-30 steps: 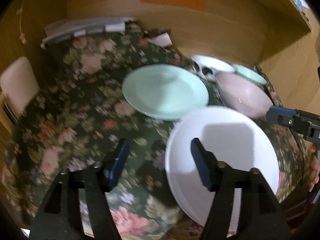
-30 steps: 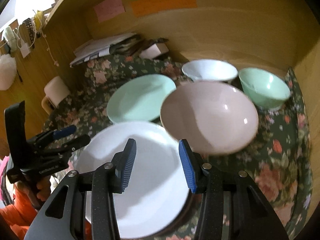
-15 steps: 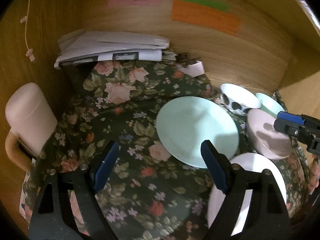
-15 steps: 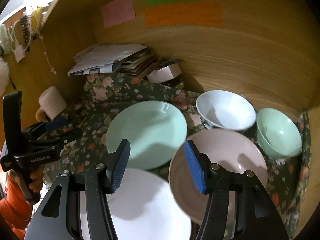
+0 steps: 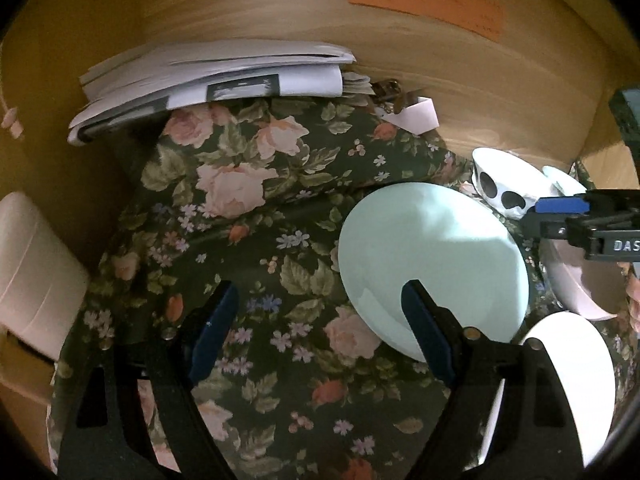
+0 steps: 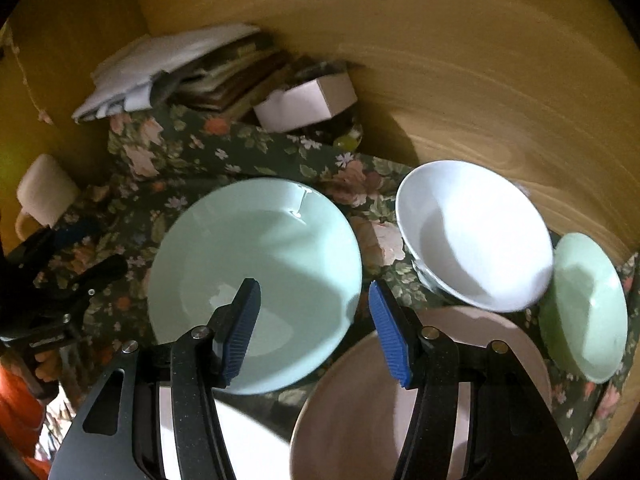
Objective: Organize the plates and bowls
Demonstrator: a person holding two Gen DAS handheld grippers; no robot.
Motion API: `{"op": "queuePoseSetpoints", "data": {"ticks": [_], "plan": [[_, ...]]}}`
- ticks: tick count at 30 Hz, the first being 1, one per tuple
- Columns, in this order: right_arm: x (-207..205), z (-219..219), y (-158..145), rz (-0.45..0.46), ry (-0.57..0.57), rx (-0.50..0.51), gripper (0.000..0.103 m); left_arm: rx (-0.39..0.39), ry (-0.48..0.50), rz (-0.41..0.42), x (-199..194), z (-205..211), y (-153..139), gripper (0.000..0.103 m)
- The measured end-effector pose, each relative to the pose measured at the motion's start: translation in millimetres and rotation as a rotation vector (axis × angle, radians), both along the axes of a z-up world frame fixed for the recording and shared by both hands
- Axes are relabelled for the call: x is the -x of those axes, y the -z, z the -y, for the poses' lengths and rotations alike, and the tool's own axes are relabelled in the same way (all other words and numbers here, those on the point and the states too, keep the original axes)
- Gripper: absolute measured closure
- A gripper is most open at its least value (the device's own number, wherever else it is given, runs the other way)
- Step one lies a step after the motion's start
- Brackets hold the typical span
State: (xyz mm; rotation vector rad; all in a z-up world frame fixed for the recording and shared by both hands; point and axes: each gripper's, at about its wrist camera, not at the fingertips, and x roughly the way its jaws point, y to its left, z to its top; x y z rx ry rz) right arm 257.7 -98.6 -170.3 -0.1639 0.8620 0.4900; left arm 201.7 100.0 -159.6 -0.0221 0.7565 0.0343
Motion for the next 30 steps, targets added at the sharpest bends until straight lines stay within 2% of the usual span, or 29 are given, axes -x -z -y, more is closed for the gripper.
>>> {"op": "queuePoseSetpoints", "data": {"ticks": [3,5,10,13,19,22,25,30], "plan": [[-12,-5,5,-0.030,-0.005,0.027,0.052,0.013,0.014,-0.013,-9,-1,4,0.029],[-20,-9,8,-0.053,-0.007,0.047,0.057,0.024,0.025,-0.023,-14,-1,5,0.036],[-32,-14,11,-0.071,-0.010,0.094,0.061,0.041,0.040,-0.023,-19,-2,8,0.039],[-40,-16,16,-0.097,-0.007,0.120,0.063,0.048,0.048,-0.025,-20,-3,8,0.046],[-52,-19,26,-0.162,0.012,0.106,0.064,0.078,0.051,-0.029,-19,-8,12,0.050],[-50,-21,24,-0.167,0.009,0.104,0.064,0.089,0.043,-0.036,-18,-11,15,0.050],[-46,-25,21,-0.197,-0.012,0.068,0.064,0.105,0.034,-0.047,-16,-16,18,0.050],[-23,-55,20,-0.176,-0.081,0.098,0.064,0.119,0.003,-0.061,-4,-28,23,0.051]]}}
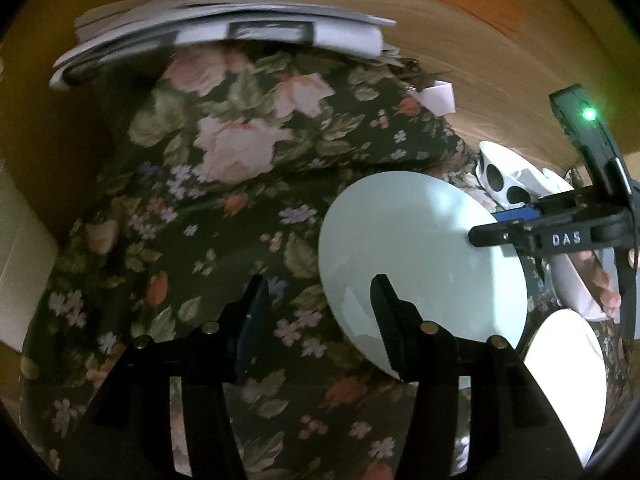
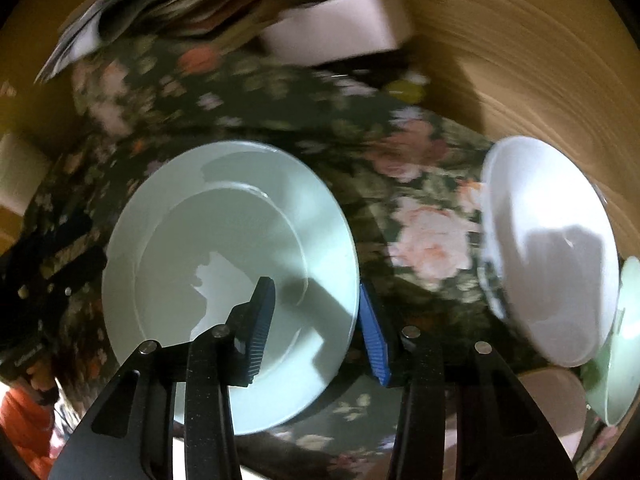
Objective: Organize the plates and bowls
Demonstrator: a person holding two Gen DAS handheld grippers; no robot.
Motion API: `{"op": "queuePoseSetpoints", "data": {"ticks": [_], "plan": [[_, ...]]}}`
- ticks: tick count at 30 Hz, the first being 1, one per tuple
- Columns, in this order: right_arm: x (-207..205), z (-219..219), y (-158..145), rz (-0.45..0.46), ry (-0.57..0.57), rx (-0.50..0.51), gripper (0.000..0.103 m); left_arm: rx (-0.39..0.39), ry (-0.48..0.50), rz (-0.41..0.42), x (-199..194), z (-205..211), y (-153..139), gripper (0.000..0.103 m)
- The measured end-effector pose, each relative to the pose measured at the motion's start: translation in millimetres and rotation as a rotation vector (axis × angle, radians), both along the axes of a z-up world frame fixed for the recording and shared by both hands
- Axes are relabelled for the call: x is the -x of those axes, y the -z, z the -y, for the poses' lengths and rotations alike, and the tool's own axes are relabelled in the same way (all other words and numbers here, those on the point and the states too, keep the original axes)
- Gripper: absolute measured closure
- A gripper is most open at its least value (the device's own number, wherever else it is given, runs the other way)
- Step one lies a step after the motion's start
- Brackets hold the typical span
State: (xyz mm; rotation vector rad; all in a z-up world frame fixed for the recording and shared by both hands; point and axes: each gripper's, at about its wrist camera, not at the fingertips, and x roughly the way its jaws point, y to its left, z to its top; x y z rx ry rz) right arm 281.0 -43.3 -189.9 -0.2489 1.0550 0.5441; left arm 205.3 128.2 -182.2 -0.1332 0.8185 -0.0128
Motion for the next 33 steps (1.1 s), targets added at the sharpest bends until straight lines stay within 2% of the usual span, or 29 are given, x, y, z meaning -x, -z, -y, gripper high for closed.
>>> {"op": "queuePoseSetpoints", "data": {"ticks": [7,12,15,18,20,21,25,27,33], "plan": [[29,-33,-4,-0.011,-0.109,-0.049,0.064,-0.014,-0.058,-0.023,23,-22,6,0.054],[45,-32,2,0.009,-0.080,-0.091,0.064,0.003,-0.089,-0.054,31,-38,13,0.058],[58,-27,13,-0.005,-0.066,-0.109,0.064,-0.001,-0.077,-0.054,35,-41,13,0.059],[72,-28,12,0.018,-0.074,-0.103,0.064,0.005,-0.056,-0.055,33,-39,14,0.065],[64,-31,14,0.027,-0.080,-0.105,0.064,0.006,-0.048,-0.054,32,-37,14,0.070],[51,-32,15,0.032,-0.084,-0.105,0.064,-0.003,-0.048,-0.054,30,-35,15,0.070],[57,-33,15,0.068,-0.084,-0.119,0.064,0.013,-0.054,-0.052,26,-36,16,0.070],[56,-50,24,0.072,-0.080,-0.124,0.064,0.009,-0.051,-0.048,26,-35,15,0.070],[56,-34,12,0.074,-0.064,-0.172,0.064,0.031,-0.045,-0.030,28,-35,8,0.070]]}}
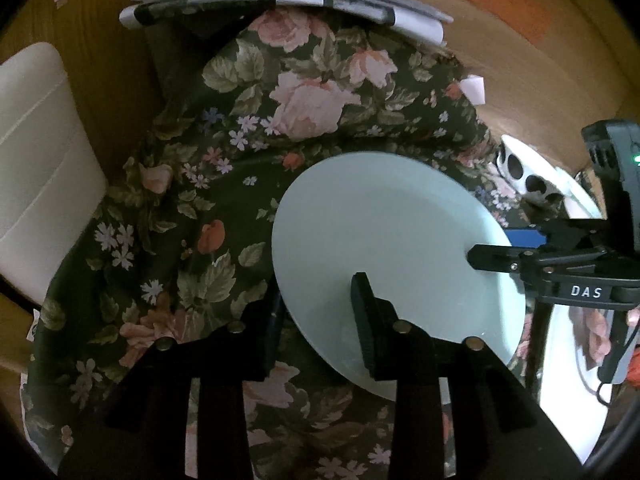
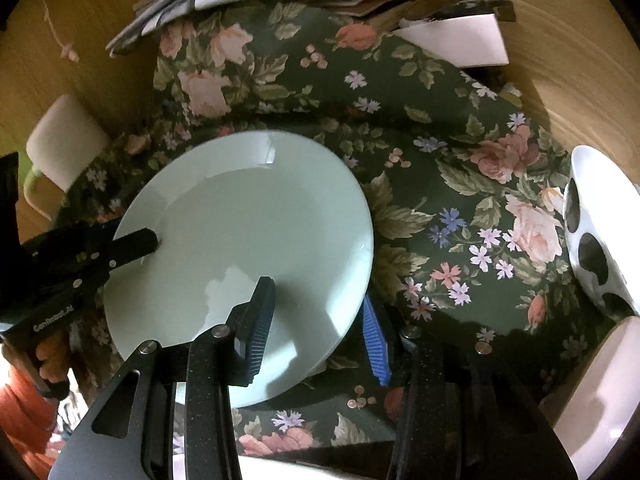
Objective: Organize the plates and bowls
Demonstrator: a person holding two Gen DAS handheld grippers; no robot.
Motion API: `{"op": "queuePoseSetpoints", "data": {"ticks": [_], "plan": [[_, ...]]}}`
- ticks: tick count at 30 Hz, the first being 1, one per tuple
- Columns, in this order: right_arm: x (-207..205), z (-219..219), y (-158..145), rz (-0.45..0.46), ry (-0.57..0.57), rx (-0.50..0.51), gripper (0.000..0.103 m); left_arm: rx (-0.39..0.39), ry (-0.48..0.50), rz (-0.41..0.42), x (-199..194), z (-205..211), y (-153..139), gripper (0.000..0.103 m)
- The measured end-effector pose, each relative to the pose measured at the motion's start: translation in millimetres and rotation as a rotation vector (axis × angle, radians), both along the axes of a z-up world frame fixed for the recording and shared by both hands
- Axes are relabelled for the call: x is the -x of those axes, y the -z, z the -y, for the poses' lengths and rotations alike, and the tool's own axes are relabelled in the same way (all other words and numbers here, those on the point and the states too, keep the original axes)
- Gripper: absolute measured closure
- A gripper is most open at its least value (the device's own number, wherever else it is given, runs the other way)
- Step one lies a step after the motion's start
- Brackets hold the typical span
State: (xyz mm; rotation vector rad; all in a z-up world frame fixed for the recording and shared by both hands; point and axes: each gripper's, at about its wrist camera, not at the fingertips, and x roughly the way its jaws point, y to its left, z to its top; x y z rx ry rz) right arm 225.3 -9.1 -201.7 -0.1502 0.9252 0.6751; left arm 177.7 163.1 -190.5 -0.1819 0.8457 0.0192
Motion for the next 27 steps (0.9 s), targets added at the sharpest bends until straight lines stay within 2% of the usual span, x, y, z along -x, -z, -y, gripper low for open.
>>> {"op": "queuePoseSetpoints", "data": {"ticks": [11,27], "plan": [[29,22,-33,0.102,0.005,-0.058,0.064,0.001,0.003,0.074,21,10,-28,0.070],[82,66,-54,0.222,0.016,-0.113,0.064,-0.035,0.053,0.168,63,51,-68,0.070]]}}
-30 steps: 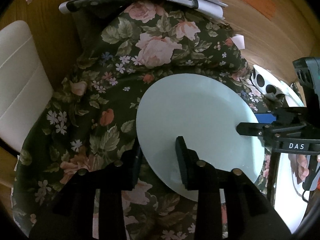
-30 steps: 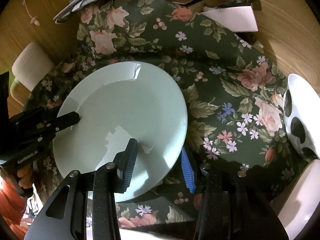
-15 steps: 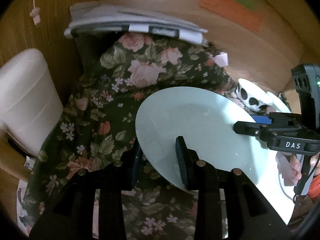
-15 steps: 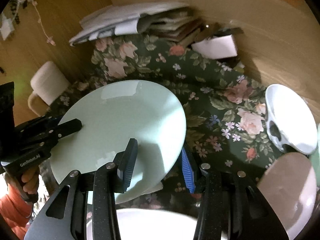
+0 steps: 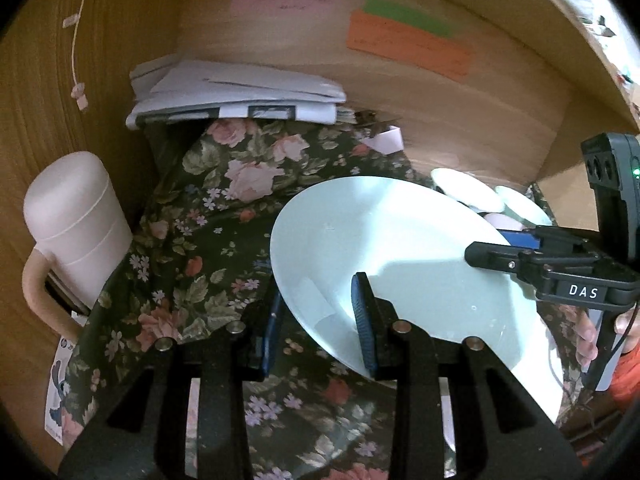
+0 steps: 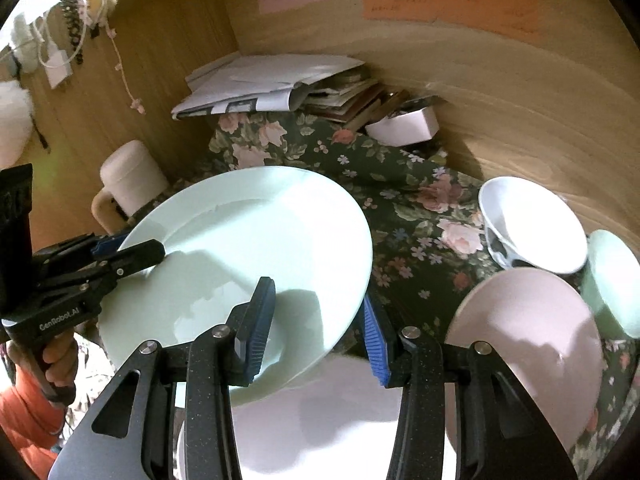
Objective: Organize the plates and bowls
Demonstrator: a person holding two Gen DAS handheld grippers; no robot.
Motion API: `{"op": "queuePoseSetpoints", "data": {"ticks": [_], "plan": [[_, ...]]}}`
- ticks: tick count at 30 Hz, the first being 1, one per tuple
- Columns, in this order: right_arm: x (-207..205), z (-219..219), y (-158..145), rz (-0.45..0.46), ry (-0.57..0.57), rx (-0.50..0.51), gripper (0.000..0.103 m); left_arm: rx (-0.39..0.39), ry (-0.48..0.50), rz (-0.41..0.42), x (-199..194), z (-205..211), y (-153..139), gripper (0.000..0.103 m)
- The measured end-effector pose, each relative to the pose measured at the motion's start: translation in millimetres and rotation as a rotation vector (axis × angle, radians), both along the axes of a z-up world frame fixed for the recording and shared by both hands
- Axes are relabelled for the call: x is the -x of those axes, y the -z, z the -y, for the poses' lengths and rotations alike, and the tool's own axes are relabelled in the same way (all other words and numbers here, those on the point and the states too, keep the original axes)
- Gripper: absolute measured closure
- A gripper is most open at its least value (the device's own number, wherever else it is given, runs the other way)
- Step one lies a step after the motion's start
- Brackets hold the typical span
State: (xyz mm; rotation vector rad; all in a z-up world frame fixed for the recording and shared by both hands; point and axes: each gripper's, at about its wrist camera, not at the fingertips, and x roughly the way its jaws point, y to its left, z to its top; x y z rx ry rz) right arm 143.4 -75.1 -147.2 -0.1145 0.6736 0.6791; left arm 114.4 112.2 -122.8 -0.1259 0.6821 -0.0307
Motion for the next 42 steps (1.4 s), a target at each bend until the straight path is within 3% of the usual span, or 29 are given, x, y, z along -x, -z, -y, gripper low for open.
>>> {"op": "queuePoseSetpoints", "data": {"ticks": [24,42], "plan": [[64,64,10,0.048,0.078,-0.039,0.064,0.013,0.094,0.032,47,56,0,0.070],[72,78,45,-0.041,0.108,-0.031,0.064,0.028,0.111,-0.016,52,75,33,0.070]]}}
